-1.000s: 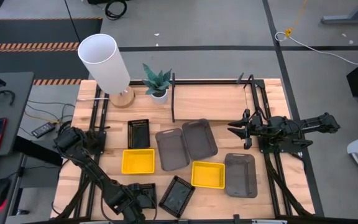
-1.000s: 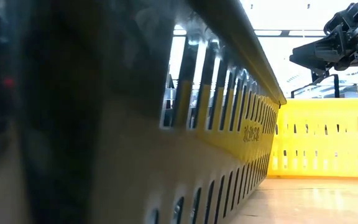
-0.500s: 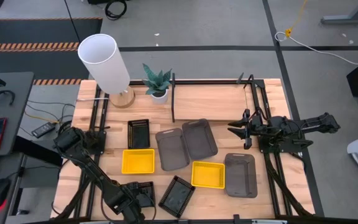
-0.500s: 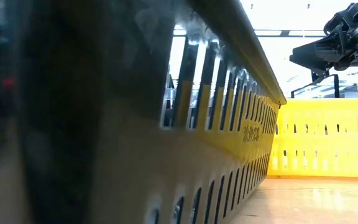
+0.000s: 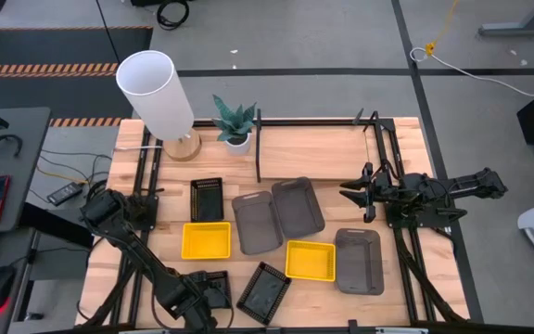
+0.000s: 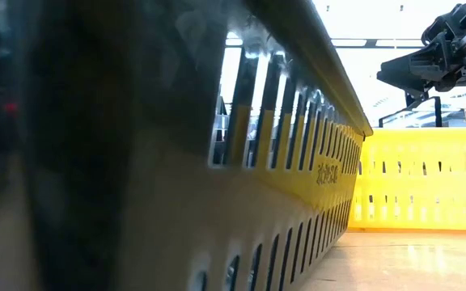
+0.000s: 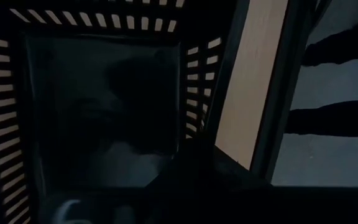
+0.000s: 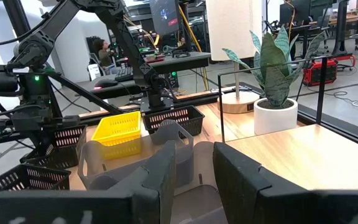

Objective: Stack baskets on shelf by color
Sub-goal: Stack the bottom left black bin on the top black bin

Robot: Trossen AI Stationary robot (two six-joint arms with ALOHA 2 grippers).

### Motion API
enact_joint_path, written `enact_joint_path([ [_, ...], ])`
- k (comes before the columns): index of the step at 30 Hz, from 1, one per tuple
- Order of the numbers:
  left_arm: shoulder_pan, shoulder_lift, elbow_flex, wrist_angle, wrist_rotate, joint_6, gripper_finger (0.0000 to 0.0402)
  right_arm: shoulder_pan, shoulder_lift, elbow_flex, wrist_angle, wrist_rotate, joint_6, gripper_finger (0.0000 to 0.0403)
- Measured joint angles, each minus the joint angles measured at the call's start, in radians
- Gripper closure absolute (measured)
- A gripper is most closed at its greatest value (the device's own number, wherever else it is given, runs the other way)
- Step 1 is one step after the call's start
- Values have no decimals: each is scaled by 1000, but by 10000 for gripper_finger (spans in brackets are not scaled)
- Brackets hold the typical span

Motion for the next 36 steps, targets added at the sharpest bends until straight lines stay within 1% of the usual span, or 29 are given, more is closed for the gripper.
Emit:
enact_joint_path([
  [6, 7, -26, -1, -42, 13, -1, 398, 0, 0, 0, 0, 0, 0, 290],
  [10, 16, -67, -2, -65, 27, -7, 398, 0, 0, 0, 0, 0, 0, 290],
  [20, 15, -172, -2, -57, 44, -102, 398, 0, 0, 0, 0, 0, 0, 290],
  [26, 26, -218, -2, -53, 34, -151, 398, 0, 0, 0, 0, 0, 0, 290],
  [29, 39, -249, -2, -53, 48, -169, 398, 0, 0, 0, 0, 0, 0, 290],
  [33, 59, -313, -2, -58, 39, -191, 398, 0, 0, 0, 0, 0, 0, 290],
  [36, 71, -363, -2, -83, 8, -200, 398, 0, 0, 0, 0, 0, 0, 290],
])
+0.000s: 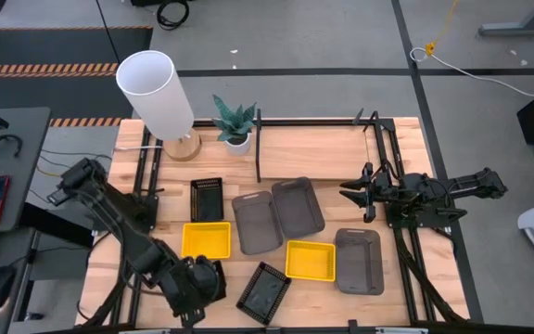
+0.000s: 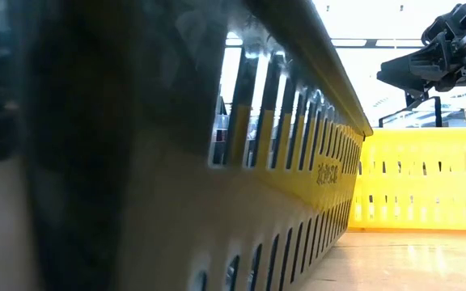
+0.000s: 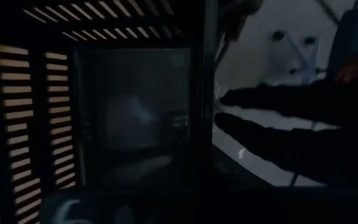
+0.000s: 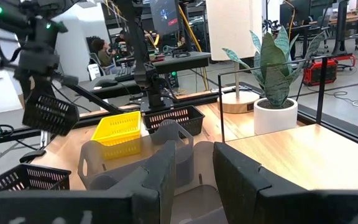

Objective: Stack baskets on shelf by color
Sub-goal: Stack the bottom left black bin on the top black bin

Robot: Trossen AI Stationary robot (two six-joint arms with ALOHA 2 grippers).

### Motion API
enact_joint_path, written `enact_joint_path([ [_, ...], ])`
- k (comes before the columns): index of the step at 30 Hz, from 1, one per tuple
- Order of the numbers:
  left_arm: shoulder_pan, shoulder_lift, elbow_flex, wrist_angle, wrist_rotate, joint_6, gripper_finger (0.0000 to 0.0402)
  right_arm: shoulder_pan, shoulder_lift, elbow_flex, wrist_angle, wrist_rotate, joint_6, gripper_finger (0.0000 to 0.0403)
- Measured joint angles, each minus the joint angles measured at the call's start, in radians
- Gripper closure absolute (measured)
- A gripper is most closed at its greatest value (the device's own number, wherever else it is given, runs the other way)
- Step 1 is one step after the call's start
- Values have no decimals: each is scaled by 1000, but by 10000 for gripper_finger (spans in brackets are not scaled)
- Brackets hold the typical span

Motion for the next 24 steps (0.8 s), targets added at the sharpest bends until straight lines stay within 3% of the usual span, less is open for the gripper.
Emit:
enact_joint_path([
  [6, 32, -93, 0, -42, -44, -11, 393, 0, 0, 0, 0, 0, 0, 290],
  [18, 109, -182, 1, -16, -95, 215, 395, 0, 0, 0, 0, 0, 0, 290],
  [24, 188, -171, 1, 97, -94, 130, 395, 0, 0, 0, 0, 0, 0, 290],
])
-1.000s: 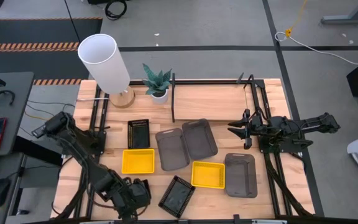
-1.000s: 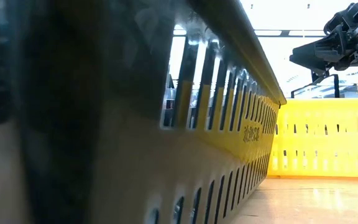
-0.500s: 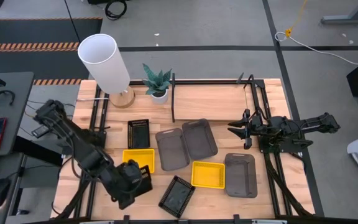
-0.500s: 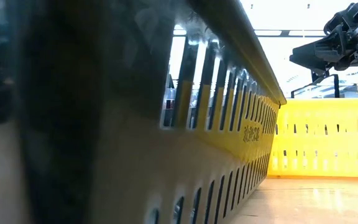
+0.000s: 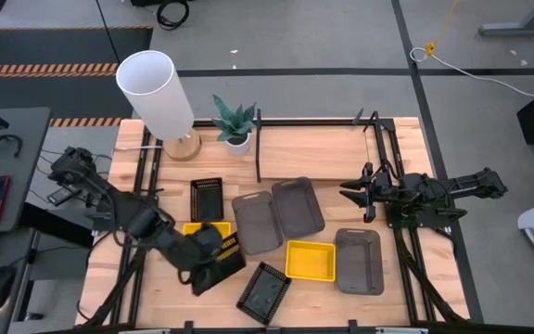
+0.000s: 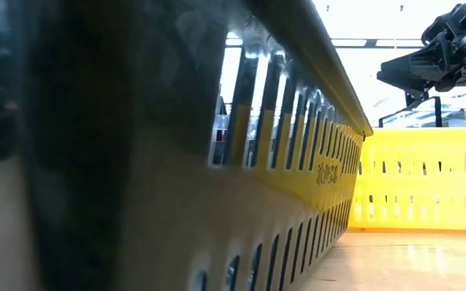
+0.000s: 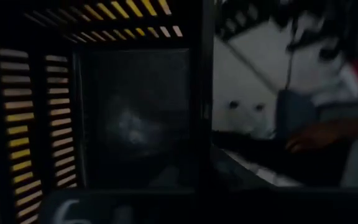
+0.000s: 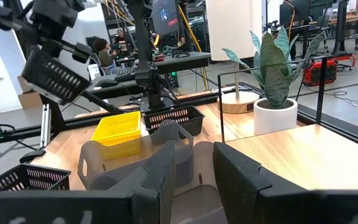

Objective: Stack baskets on shelf by color
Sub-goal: Stack the bottom left black bin on the top black bin

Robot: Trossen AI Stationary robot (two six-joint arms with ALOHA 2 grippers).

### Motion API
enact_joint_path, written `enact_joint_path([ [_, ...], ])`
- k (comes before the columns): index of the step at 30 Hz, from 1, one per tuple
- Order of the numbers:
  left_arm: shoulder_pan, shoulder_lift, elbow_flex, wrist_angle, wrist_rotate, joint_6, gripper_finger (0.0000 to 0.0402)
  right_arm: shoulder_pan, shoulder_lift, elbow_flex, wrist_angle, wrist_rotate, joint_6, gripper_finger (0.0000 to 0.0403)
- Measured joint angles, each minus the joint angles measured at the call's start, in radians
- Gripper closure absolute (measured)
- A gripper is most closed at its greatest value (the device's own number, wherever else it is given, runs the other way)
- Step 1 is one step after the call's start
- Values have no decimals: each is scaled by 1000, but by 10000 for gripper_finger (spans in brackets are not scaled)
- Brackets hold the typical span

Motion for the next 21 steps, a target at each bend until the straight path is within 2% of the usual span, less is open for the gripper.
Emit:
enact_joint_path([
  [9, 76, 14, 0, 175, -3, -323, 395, 0, 0, 0, 0, 0, 0, 290],
  [12, 85, 18, 0, 241, -22, -376, 395, 0, 0, 0, 0, 0, 0, 290],
  [21, 131, 18, 0, 222, -148, -429, 395, 0, 0, 0, 0, 0, 0, 290],
])
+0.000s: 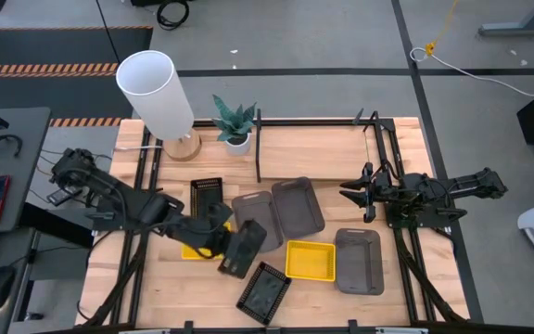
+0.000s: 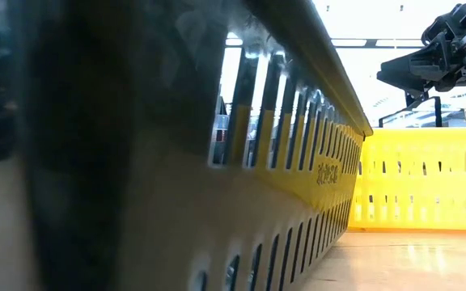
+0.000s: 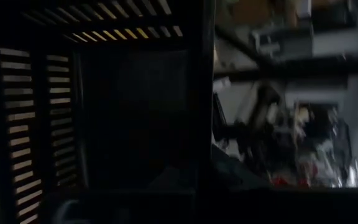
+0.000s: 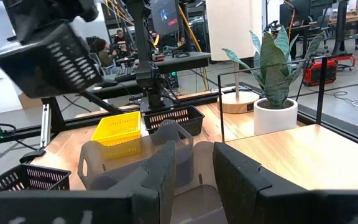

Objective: Stack baskets on shelf by color
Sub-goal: Stack the bottom left black bin on the top black bin

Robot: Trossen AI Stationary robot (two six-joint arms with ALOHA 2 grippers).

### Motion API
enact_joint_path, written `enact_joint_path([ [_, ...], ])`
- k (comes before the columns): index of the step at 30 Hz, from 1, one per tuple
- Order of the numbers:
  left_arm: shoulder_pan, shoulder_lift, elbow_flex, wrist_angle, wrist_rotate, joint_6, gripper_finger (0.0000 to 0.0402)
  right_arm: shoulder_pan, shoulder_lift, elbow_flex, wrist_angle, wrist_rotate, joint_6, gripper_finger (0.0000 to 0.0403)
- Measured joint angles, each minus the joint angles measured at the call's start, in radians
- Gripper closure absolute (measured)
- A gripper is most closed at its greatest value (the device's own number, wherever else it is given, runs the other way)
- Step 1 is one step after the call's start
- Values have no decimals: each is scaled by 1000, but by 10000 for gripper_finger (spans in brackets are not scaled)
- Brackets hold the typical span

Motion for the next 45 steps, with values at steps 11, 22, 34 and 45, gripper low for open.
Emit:
enact_joint_path([
  [11, 104, -56, 0, -379, -50, -155, 395, 0, 0, 0, 0, 0, 0, 290],
  [22, 297, -127, 0, -703, -85, -148, 395, 0, 0, 0, 0, 0, 0, 290],
  [34, 466, 18, 0, -797, -7, -53, 395, 0, 0, 0, 0, 0, 0, 290],
  [45, 523, 180, 0, -811, 31, -22, 390, 0, 0, 0, 0, 0, 0, 290],
])
